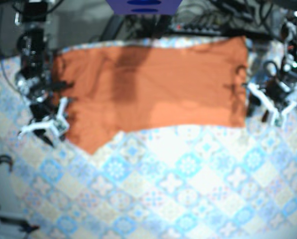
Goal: Fold the T-shirt properly
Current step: 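Release the corners and move both grippers to the orange shirt's side edges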
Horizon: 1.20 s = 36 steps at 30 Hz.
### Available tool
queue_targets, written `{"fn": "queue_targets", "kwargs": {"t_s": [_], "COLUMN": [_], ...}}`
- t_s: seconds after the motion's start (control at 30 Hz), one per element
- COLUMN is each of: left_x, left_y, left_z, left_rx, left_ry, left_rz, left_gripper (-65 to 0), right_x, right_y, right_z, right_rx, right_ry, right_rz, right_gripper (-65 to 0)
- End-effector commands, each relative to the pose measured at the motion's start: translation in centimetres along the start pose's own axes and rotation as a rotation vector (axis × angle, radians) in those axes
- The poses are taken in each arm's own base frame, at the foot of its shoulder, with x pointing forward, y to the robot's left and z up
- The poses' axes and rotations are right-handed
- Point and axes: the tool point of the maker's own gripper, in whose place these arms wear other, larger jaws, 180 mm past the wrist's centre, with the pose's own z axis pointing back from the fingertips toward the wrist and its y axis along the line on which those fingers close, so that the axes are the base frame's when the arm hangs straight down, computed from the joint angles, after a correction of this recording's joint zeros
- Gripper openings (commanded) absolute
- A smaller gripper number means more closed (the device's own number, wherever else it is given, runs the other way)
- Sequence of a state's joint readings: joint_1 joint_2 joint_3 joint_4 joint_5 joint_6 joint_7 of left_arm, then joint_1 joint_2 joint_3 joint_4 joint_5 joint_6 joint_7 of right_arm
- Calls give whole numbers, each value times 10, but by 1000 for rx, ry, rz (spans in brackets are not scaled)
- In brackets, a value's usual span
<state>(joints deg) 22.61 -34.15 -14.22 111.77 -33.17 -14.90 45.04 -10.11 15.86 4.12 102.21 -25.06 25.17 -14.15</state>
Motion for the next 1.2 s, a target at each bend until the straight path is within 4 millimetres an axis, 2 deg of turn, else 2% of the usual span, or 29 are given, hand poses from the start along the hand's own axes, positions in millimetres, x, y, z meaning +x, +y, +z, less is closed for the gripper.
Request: {"fn": "queue_targets", "kwargs": {"t_s": [0.0,0.07,0.13,0.33,0.43,0.57,0.77,0.9,1.0,1.17], "left_x": [11,14,8,-17,-24,-15,-11,-30,-39,-28], "left_y": [4,8,16,42,51,56,67,85,97,102], "left_z": [1,-5,-13,-38,-47,-52,-60,-73,-80,-94], "left_rx": [-1,-12,-22,-56,-69,-84,-99,-97,-80,-92], "left_ry": [-38,-49,-39,23,42,33,12,19,22,-8], "left_rz": [13,63,142,410,504,544,637,831,913,958], "left_gripper": [-342,-343,-341,-340,-340,-340,-340,-340,-340,-339], "right_x": [10,11,12,20,20,20,4,5,5,4], "right_y": [-14,-8,0,-4,3,6,10,11,12,13], "right_z": [-1,-3,-5,-12,-17,-27,-42,-45,-45,-44], "right_rx": [-17,41,100,134,208,268,290,293,294,296], "right_ry": [-23,-6,6,11,38,48,90,72,70,71], "right_rz": [-5,-46,-66,-146,-170,-232,-279,-296,-297,-298], "right_gripper": [-443,-443,-443,-436,-370,-307,-304,-304,-304,-304]}}
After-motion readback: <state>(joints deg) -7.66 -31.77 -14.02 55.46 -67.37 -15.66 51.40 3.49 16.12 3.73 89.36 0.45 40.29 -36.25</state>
